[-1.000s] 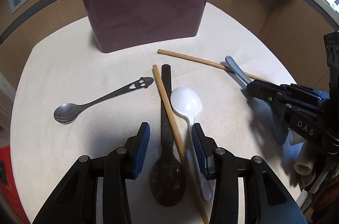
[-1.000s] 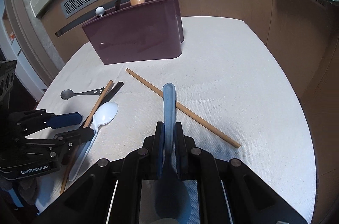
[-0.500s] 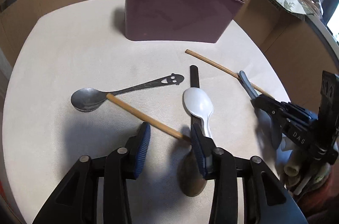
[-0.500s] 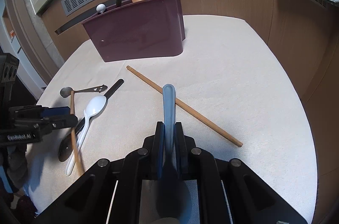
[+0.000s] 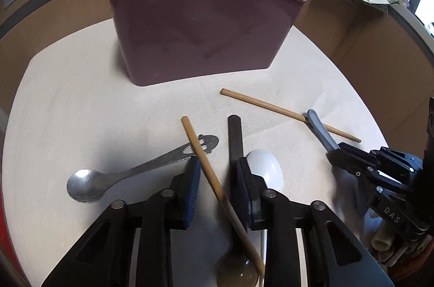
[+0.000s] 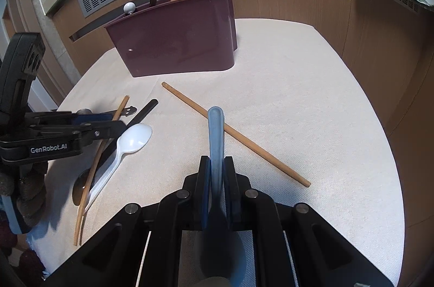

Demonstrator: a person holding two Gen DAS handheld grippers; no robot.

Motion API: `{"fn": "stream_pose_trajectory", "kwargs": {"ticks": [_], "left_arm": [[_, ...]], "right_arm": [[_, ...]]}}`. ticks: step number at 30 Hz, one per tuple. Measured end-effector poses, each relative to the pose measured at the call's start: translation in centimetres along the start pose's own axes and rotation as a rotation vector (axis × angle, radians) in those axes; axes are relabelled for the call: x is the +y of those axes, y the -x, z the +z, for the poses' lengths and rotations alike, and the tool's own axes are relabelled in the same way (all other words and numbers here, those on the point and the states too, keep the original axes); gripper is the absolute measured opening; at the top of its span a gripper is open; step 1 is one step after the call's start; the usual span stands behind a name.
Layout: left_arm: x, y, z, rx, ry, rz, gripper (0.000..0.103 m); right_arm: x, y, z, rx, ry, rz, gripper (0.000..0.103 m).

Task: Organize utensils
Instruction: 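Grasp a wooden chopstick with the left gripper while the right gripper holds the blue spoon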

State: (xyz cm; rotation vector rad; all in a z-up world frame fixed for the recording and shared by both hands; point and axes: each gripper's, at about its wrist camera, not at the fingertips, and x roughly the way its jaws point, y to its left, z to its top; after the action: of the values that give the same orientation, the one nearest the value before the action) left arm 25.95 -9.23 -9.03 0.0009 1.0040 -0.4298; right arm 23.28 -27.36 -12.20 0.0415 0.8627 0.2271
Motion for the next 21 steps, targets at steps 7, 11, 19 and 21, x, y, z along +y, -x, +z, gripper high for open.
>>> {"fn": "stream_pose_trajectory", "kwargs": {"ticks": [7, 11, 19, 21], "left_arm": [[0.7, 1.3, -1.3, 0.011, -0.068, -0.002, 0.015], [2.3, 2.2, -2.0, 0.017, -0.061, 0.004, 0.015], [3.5, 2.2, -2.1, 0.027, 0.025, 0.002, 0.016], [3.1, 2.0, -1.9, 0.027, 0.025, 0.013, 0.016]], "right_arm": [[0.6, -0.7, 0.7, 0.041, 0.029, -0.02, 0.019], [1.7, -1.6, 1.6, 0.063, 0.071, -0.033, 0.033], [3.0, -2.5, 1.9, 0.063, 0.13, -0.045, 0.037], [3.0, -2.3, 1.8, 0.058, 0.132, -0.051, 0.011]]}}
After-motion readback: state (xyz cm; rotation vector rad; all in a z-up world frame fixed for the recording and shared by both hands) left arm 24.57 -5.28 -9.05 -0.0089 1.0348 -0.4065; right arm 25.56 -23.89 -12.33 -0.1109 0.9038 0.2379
